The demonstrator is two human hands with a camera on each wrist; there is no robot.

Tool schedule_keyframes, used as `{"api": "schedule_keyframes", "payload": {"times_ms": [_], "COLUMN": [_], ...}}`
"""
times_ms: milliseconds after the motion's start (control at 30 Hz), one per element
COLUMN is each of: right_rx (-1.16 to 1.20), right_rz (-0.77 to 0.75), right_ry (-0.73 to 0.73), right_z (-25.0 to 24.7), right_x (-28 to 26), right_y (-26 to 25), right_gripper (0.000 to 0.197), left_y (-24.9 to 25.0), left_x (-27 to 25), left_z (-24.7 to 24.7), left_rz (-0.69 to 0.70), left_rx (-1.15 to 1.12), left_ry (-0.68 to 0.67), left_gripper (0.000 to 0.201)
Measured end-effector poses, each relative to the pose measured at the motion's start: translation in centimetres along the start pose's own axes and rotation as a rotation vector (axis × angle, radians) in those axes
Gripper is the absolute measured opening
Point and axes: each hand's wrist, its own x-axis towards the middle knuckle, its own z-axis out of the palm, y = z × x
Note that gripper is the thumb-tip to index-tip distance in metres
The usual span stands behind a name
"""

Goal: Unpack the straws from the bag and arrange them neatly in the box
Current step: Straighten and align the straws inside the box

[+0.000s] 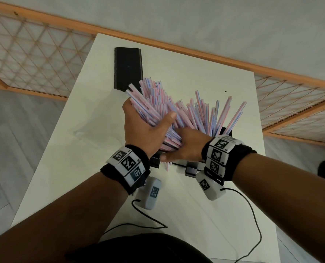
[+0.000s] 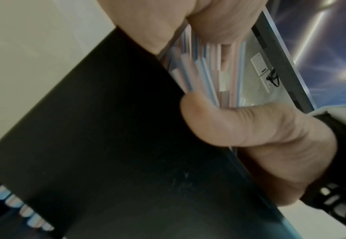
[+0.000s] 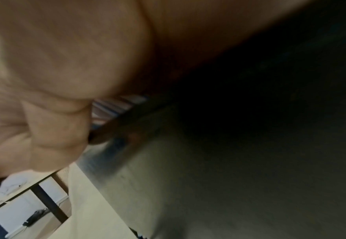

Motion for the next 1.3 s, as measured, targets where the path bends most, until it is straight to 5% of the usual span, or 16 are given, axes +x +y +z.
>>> {"api": "schedule_keyframes", "payload": {"times_ms": [300,467,567,767,900,1300], "right_rx": [-0.122,-0.078,-0.072,-0.076,0.007,-0.007], "right_rz": [-0.197,-0.160,-0.154,-0.004,0.026,-0.010], "right_ry": [0.345,0.176,0.150,0.067,0.015,-0.107], "right_z": [0.7,2.4,2.5,2.7,2.3,1.8], "right_x": [-3.1,-2.3,-1.7,-0.6,0.2,2.0], "right_y": [2.3,2.0,1.8,1.7,1.3,0.5], "right_gripper": [0.053,0.043,0.060,0.054,0.051,0.057], "left_y": [-0.9,-0.4,-0.2,-0.1,-0.2,0.3], "left_x": [0.5,0.2,0.2,0.1,0.3,-0.2], "left_z": [0.2,0.2,0.1,-0.1,-0.2,-0.4], "left_rz": [0.028,0.033,0.059,0.037,0.016,0.040], "left_rx": [0.047,0.005,-0.060,-0.168,-0.196,-0.134], "left_ry": [-0.016,0.002,0.002,0.019,0.032,-0.010], "left_gripper": [0.085,0.066,0.053,0.072,0.063,0.080]}}
